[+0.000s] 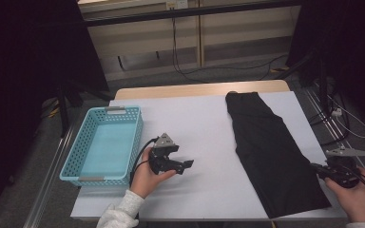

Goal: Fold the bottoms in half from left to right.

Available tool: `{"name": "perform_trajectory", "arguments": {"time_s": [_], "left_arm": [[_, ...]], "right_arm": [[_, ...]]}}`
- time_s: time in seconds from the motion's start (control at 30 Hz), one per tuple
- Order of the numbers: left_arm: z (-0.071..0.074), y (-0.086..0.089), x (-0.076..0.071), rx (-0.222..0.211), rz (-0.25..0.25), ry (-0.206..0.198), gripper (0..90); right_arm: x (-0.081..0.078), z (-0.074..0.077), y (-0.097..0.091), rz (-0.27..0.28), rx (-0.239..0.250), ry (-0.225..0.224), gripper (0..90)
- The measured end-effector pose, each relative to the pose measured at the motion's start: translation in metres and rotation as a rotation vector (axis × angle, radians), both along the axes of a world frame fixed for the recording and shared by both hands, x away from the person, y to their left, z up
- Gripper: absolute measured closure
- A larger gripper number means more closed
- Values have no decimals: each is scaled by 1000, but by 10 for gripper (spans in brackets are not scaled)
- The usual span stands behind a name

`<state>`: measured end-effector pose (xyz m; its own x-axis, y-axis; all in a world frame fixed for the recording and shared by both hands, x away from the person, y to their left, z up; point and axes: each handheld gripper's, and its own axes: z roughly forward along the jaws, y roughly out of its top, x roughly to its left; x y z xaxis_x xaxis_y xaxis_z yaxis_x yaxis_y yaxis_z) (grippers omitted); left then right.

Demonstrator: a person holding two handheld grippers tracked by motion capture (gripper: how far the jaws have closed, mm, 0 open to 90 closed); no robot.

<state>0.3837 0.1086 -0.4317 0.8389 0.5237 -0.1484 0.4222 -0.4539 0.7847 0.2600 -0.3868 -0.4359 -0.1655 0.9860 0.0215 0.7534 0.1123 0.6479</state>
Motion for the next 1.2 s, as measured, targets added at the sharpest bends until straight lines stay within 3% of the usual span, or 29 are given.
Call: {"name": "perform_trajectory", "arguments": {"time_s": [0.1, 0.37, 0.57, 0.87, 1.2], "left_arm": [[0, 0, 0, -2, 1, 0, 160], [-1, 1, 1, 1, 1, 2, 160], [-2, 2, 1, 2, 5, 5, 161], [-3, 4, 2, -1, 14, 9, 160], [-4, 8, 1, 2, 21, 17, 161]], "right_arm": [[1, 0, 3, -4, 13, -21, 803], [15, 6, 32, 63, 54, -50, 517], [33, 7, 56, 99, 89, -59, 385], [58, 7, 80, 86, 117, -90, 320], [95, 8, 119, 149, 112, -91, 277]]}}
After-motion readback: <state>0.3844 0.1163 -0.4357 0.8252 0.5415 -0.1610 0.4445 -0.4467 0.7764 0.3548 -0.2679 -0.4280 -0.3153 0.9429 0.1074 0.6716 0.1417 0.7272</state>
